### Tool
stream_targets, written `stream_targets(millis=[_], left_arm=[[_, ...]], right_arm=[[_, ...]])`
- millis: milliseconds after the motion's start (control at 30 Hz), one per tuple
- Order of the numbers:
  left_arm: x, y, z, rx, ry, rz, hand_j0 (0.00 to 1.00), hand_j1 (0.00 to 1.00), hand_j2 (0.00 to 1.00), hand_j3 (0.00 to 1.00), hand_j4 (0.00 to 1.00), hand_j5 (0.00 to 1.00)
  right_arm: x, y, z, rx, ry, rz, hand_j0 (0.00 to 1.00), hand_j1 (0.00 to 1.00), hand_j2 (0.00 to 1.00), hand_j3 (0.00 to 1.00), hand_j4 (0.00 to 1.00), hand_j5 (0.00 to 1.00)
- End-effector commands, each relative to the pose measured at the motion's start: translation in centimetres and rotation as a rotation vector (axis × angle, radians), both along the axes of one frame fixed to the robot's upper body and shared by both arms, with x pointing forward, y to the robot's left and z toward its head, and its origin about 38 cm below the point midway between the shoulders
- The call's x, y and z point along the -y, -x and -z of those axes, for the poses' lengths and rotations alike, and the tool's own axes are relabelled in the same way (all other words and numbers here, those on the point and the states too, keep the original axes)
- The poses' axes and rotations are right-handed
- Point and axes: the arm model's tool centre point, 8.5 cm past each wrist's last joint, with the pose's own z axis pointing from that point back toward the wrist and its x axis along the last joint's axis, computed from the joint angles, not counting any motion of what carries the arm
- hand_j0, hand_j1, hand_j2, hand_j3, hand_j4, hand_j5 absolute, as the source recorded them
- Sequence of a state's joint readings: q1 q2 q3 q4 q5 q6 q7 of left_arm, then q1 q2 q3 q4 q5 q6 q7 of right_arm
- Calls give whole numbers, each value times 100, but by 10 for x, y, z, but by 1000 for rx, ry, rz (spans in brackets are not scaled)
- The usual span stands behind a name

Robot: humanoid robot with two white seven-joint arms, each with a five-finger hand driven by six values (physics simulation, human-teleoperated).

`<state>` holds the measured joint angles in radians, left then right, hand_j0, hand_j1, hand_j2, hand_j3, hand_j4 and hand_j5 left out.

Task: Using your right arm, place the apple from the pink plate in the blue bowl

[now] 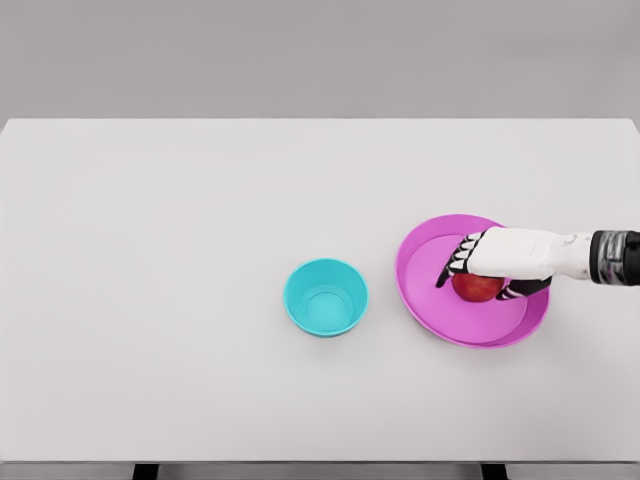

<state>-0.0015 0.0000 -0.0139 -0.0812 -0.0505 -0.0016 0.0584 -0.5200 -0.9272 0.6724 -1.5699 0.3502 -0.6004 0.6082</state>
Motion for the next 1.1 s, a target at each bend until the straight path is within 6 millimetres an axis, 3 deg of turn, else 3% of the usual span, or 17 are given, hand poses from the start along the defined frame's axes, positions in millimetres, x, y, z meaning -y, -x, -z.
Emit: stream_targets(millis=[0,567,1067], left_arm=[[0,0,0,0,0,0,100,100,100,100,100,100],[0,0,0,0,0,0,100,100,100,100,100,100],[0,0,0,0,0,0,100,100,100,100,100,100]], right_arm=[[0,1,2,3,21,-13,58,58,58,58,58,58],[-5,-6,-17,50,4,-26,54,54,54,54,54,54],[-47,4,-46,135,-41,-154,54,54,54,54,54,54]])
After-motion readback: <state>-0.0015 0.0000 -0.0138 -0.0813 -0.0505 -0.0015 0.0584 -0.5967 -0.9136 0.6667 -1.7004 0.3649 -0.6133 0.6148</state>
